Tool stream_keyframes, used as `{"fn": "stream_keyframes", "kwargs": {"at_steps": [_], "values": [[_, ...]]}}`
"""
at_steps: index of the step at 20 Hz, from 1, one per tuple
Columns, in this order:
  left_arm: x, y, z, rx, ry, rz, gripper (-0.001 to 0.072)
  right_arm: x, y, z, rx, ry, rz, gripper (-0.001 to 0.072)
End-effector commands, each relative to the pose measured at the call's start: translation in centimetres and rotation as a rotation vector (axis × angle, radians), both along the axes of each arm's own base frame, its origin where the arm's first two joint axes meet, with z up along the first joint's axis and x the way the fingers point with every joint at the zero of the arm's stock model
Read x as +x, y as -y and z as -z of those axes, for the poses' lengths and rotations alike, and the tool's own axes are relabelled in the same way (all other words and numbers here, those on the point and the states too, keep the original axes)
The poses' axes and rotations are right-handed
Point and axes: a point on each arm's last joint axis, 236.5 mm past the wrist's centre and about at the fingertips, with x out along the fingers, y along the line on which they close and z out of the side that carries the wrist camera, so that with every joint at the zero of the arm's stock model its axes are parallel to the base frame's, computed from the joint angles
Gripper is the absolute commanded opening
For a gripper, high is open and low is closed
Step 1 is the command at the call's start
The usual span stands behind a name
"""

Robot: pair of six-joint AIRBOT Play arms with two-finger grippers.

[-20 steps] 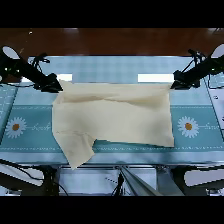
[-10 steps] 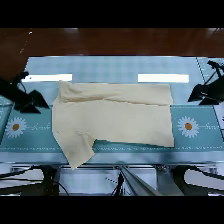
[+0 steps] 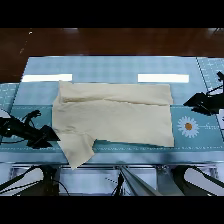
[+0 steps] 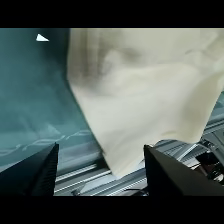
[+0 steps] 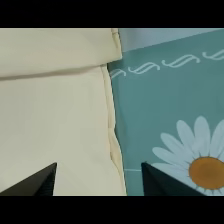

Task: Fold the shirts.

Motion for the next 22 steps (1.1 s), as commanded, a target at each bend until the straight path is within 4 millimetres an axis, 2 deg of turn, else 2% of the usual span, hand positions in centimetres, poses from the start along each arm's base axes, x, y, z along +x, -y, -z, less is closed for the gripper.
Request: {"fn": "stream_keyframes", "kwargs": {"at_steps": [1,4,5,6,7,9,11,13,15,18,22], "values": [[1.8,1.7,0.8,-0.043,0.069,-0.120,0.0581,0.4,-0.2,0.0,0.013,0.034,0.010,0.0590],[2.9,2.7,1.7,-0.039,0.100,-0.144,0.0574,0.3,-0.2,0.0,0.015,0.031,0.008,0.0590],[2.9,3.2,1.9,-0.037,0.099,-0.120,0.0472,0.3,-0.2,0.0,0.015,0.031,0.008,0.0590],[2.8,3.7,2.2,-0.029,0.100,-0.098,0.0335,0.3,-0.1,0.0,0.009,0.029,0.008,0.0590],[2.9,4.0,2.5,-0.017,0.094,-0.092,0.0282,0.1,0.2,0.2,-0.008,0.021,0.004,0.0590],[2.9,4.3,2.8,-0.007,0.092,-0.078,0.0022,-1.5,1.4,1.2,-0.069,-0.047,-0.006,0.0590],[2.8,4.4,2.7,-0.014,0.097,-0.061,0.0021,-4.0,1.9,2.8,-0.088,-0.142,-0.013,0.0590],[2.5,4.6,2.5,-0.026,0.096,-0.047,0.0021,-6.4,0.8,4.7,-0.045,-0.206,-0.001,0.0590],[2.2,4.8,2.3,-0.046,0.109,-0.008,0.0021,-9.0,-1.2,6.0,0.000,-0.242,-0.006,0.0590],[2.1,4.8,2.2,-0.052,0.123,0.013,0.0020,-11.1,-3.1,6.7,0.009,-0.216,0.008,0.0598],[2.1,4.8,2.2,-0.057,0.142,0.036,0.0020,-12.3,-4.6,7.4,0.038,-0.215,0.025,0.0597]]}}
